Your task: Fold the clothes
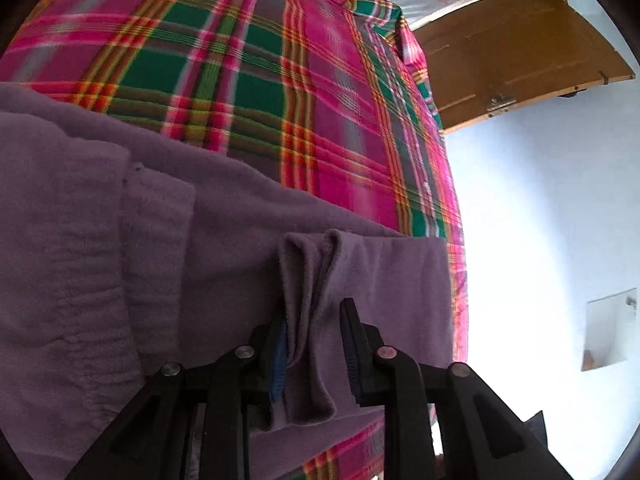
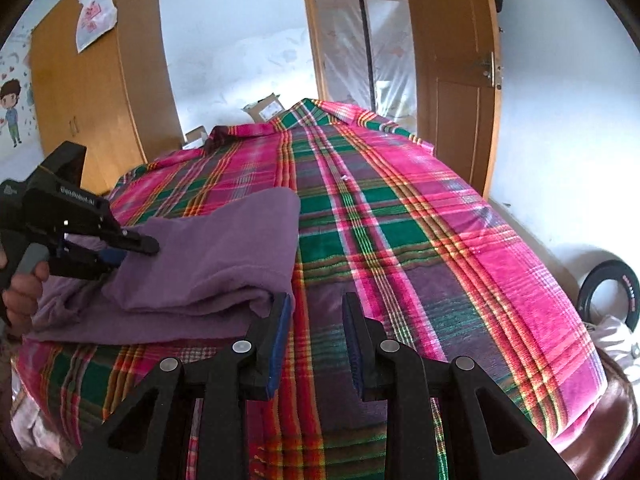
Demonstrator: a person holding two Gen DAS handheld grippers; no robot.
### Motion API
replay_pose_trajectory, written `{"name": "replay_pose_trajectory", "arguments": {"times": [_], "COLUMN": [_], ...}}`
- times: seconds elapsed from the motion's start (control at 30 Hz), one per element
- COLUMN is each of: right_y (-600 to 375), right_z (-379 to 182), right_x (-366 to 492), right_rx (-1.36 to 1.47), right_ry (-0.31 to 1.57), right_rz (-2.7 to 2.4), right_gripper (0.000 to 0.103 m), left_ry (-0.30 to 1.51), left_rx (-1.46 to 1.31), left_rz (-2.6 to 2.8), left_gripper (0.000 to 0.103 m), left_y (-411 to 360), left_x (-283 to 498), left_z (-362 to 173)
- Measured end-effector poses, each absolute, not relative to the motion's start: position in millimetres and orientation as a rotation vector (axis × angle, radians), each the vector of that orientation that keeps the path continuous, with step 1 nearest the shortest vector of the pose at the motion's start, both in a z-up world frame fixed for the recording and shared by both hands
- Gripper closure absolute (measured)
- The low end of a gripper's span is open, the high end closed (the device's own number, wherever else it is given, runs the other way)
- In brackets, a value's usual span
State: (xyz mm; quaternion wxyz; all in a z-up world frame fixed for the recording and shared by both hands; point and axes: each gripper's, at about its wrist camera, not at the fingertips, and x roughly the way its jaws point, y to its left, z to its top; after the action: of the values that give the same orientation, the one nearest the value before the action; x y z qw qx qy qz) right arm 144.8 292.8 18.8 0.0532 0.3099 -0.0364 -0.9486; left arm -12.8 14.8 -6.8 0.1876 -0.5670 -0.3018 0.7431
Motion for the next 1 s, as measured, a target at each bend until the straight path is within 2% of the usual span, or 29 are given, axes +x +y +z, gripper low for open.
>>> {"name": "replay_pose_trajectory", "arguments": {"times": [0.03, 0.13, 0.3, 0.47, 0.73, 1.0], "right_y": [293.0, 293.9, 296.3, 299.5, 272.5, 246.2], "right_z": [17.6, 15.3, 18.7, 20.9, 30.2, 32.9], "right_x": [144.8, 146.1, 146.1, 136.7, 128.3, 124.0], "right_rx": [0.945, 0.941, 0.886, 0.877, 0.82, 0.846], "right_ry": [-0.11, -0.119, -0.144, -0.194, -0.012, 0.256], "right_rz": [-2.879, -2.867, -2.808, -2.703, -2.581, -2.424], "right_gripper": [0.075, 0.074, 0.058, 0.057, 0.057, 0.057], "left_ry": [-0.85, -0.871, -0.897, -0.906, -0.881, -0.862], "left_rx": [-1.586, -1.543, -1.438, -1.314, -1.278, -1.28], "left_rz": [2.078, 2.046, 2.035, 2.084, 2.109, 2.123], "left_gripper": [0.094, 0.094, 0.094, 0.094, 0.094, 0.094], "left_y": [16.7, 18.4, 16.4, 11.3, 20.6, 22.2], "left_x": [-13.9, -14.4, -14.3, -16.7, -31.7, -33.6], "left_z": [-5.9, 1.2, 27.8, 66.4, 93.5, 97.9]}}
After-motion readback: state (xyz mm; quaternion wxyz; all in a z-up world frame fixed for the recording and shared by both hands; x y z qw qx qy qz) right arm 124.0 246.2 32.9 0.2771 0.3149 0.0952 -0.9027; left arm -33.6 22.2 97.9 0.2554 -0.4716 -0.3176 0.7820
